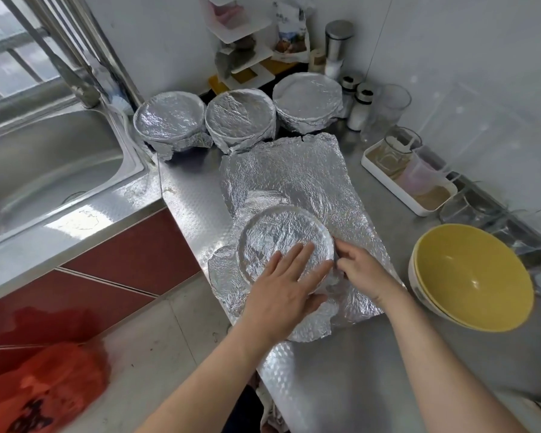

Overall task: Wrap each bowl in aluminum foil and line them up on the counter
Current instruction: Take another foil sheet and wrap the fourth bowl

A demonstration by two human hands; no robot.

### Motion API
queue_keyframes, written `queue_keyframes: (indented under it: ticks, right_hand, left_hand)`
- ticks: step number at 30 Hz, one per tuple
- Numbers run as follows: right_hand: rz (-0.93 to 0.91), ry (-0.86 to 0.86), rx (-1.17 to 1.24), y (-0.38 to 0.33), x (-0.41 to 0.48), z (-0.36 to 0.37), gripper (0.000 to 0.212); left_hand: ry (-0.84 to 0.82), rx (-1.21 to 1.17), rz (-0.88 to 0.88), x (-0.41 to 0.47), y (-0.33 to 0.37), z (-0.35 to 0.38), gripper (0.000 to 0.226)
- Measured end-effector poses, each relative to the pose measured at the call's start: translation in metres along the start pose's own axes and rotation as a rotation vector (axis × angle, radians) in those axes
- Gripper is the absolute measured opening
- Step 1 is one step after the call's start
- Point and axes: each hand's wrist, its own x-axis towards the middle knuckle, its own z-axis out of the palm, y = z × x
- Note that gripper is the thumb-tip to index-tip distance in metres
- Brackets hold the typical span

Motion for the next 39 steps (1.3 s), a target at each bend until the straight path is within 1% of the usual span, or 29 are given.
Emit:
queue_keyframes:
  ticks: [3, 5, 7, 10, 12, 14, 16, 17, 19, 20, 25, 31, 32, 34, 35, 37, 39]
  right_hand:
    - [-0.033, 0.100, 0.116, 0.000, -0.011, 0.015, 0.055]
    - [-0.060, 0.149, 0.178, 0.000, -0.015, 0.028, 0.045]
    - [-0.042, 0.225, 0.225, 0.005, -0.014, 0.039, 0.038]
    - [0.023, 0.324, 0.147, 0.010, -0.012, 0.049, 0.040]
    - [0.025, 0.377, 0.090, 0.008, -0.014, 0.053, 0.039]
    - [0.019, 0.400, 0.036, 0.003, -0.017, 0.056, 0.039]
    - [0.024, 0.405, 0.007, 0.000, -0.017, 0.059, 0.035]
    - [0.025, 0.411, -0.018, 0.001, -0.017, 0.060, 0.031]
    - [0.030, 0.454, -0.087, 0.002, -0.013, 0.063, 0.033]
    - [0.034, 0.483, -0.118, 0.003, -0.010, 0.065, 0.034]
    - [0.100, 0.618, -0.199, 0.006, 0.002, 0.074, 0.035]
    - [0.138, 0.624, -0.206, -0.002, 0.000, 0.076, 0.036]
    - [0.131, 0.596, -0.158, -0.007, -0.003, 0.075, 0.036]
    - [0.105, 0.512, 0.039, -0.018, -0.010, 0.070, 0.032]
    - [0.108, 0.475, 0.123, -0.022, -0.012, 0.067, 0.034]
    - [0.118, 0.464, 0.230, -0.024, -0.010, 0.060, 0.050]
    - [0.109, 0.476, 0.264, -0.024, -0.002, 0.058, 0.051]
  left_hand:
    - [0.040, -0.040, 0.017, 0.002, 0.000, 0.001, 0.057]
    - [0.042, -0.062, 0.009, 0.004, 0.000, 0.001, 0.059]
    - [0.036, -0.086, 0.004, 0.007, 0.000, 0.002, 0.062]
    - [0.087, -0.163, 0.004, 0.009, 0.000, -0.002, 0.061]
    - [0.159, -0.196, -0.048, 0.009, -0.002, -0.010, 0.059]
    - [0.249, -0.230, -0.178, 0.007, -0.011, -0.020, 0.056]
    - [0.323, -0.277, -0.335, 0.005, -0.030, -0.028, 0.055]
    - [0.338, -0.304, -0.407, 0.003, -0.039, -0.029, 0.054]
    - [0.307, -0.378, -0.508, 0.001, -0.051, -0.026, 0.051]
    - [0.291, -0.407, -0.527, 0.001, -0.051, -0.025, 0.051]
    - [0.292, -0.438, -0.494, 0.000, -0.047, -0.015, 0.045]
    - [0.321, -0.435, -0.541, 0.000, -0.045, -0.010, 0.046]
    - [0.316, -0.440, -0.544, -0.001, -0.045, -0.010, 0.046]
    - [0.310, -0.449, -0.548, -0.001, -0.045, -0.010, 0.048]
    - [0.312, -0.455, -0.549, -0.002, -0.044, -0.010, 0.049]
    - [0.333, -0.469, -0.552, -0.002, -0.044, -0.011, 0.048]
    - [0.347, -0.476, -0.571, -0.001, -0.043, -0.012, 0.048]
